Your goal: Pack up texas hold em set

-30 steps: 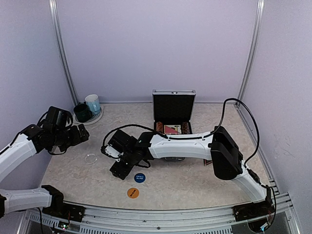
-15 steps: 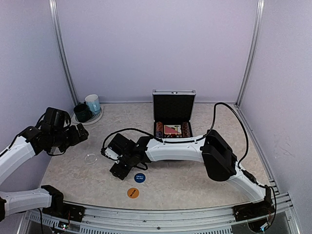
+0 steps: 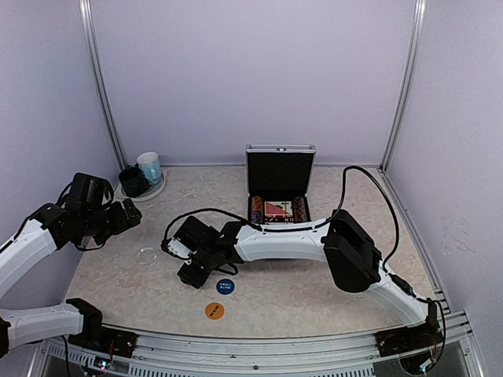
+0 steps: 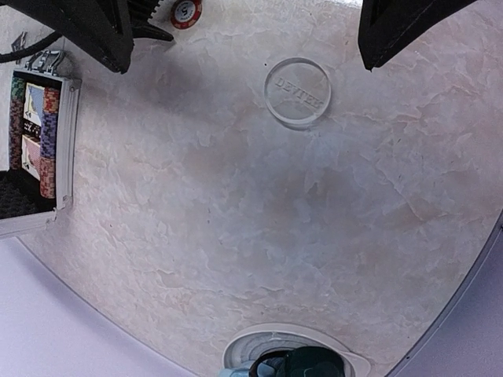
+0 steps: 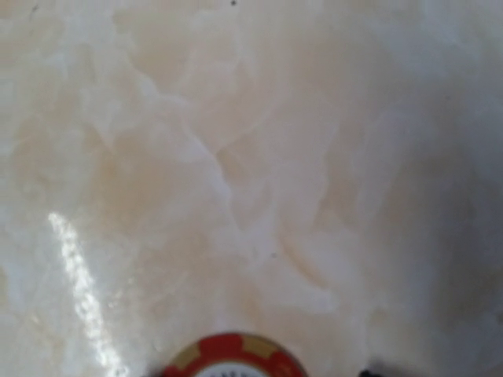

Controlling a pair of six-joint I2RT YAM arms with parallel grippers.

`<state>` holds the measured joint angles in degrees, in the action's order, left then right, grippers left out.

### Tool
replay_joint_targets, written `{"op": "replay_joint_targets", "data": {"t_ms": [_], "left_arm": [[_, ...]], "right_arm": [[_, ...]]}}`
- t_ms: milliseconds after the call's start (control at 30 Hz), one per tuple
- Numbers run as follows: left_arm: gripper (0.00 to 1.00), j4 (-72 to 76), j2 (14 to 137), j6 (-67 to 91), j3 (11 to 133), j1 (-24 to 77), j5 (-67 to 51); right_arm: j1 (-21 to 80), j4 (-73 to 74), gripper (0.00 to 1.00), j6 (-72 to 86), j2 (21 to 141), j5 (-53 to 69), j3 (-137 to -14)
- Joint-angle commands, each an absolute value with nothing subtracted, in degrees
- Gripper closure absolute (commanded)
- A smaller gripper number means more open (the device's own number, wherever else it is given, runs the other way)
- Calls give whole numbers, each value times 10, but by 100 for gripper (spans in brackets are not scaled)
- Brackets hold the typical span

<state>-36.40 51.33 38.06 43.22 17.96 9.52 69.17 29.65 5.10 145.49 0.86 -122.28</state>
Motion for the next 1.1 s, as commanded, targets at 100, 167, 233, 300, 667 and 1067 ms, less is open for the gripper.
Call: {"op": "replay_joint_targets", "data": {"t_ms": [100,167,233,300,667,1067], "left_arm": [[1,-354,505,367,437,172,99],[1,-354,505,366,437,171,98],[1,-353,505,366,437,171,97],[1,-353,505,365,437,171,96],[1,-339,511,373,423,171,73],[1,-338,509,372,421,171,75]], "right_arm": [[703,317,51,40,1471,19,-1202],[706,318,54,38,1470,18,-1200],[707,317,59,38,1466,12,-1195],[709,315,64,36,1460,6,-1188],[709,312,54,20,1435,-20,-1181],[709,337,40,50,1445,20,-1224]]}}
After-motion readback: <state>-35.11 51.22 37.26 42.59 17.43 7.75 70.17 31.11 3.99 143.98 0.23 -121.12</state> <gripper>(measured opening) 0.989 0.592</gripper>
